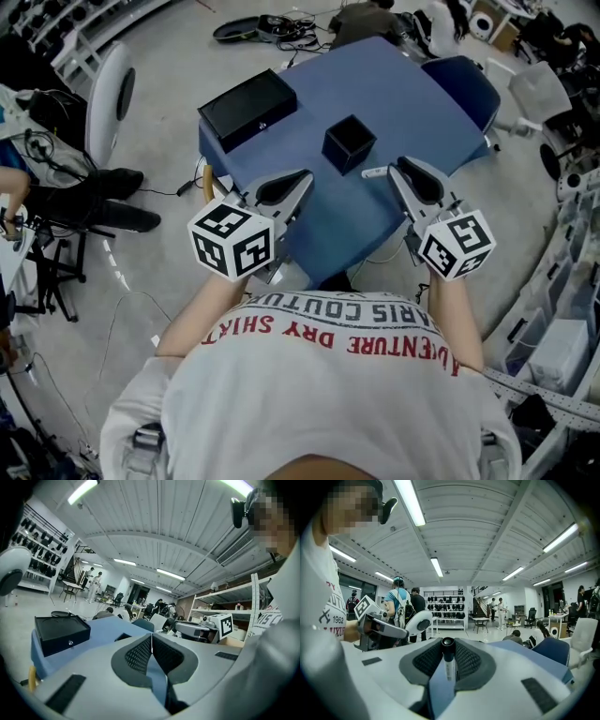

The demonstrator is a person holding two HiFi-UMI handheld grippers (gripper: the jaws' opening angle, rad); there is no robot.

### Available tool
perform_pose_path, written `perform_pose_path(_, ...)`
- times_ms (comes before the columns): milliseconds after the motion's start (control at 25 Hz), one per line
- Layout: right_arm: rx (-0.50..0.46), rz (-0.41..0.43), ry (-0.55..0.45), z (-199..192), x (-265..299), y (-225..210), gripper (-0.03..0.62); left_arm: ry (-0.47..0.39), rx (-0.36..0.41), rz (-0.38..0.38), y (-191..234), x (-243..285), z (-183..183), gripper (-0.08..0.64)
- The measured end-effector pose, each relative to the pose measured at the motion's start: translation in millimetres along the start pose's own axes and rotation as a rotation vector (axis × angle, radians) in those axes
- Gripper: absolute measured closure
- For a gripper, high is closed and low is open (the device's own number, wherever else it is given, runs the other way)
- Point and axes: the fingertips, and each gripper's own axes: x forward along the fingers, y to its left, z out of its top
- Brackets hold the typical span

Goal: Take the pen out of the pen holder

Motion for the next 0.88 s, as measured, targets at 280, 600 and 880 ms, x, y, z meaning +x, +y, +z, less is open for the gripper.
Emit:
perform_pose_path(280,0.021,0.003,-0.009,-30,-38,47,0.502,0.015,0.025,-0.053,-26,-19,-30,0.531)
perform_pose_path(600,0.042,-0.007,-0.019,-37,-51,56,0.502,0.025,0.035,-0.067,-37,-20,-37,0.531)
perform_pose_path(880,0.041,0.001,-0.034,-33,-46,62,0.502,0.02,0.032,-0.059,-31,-28,-36,0.531)
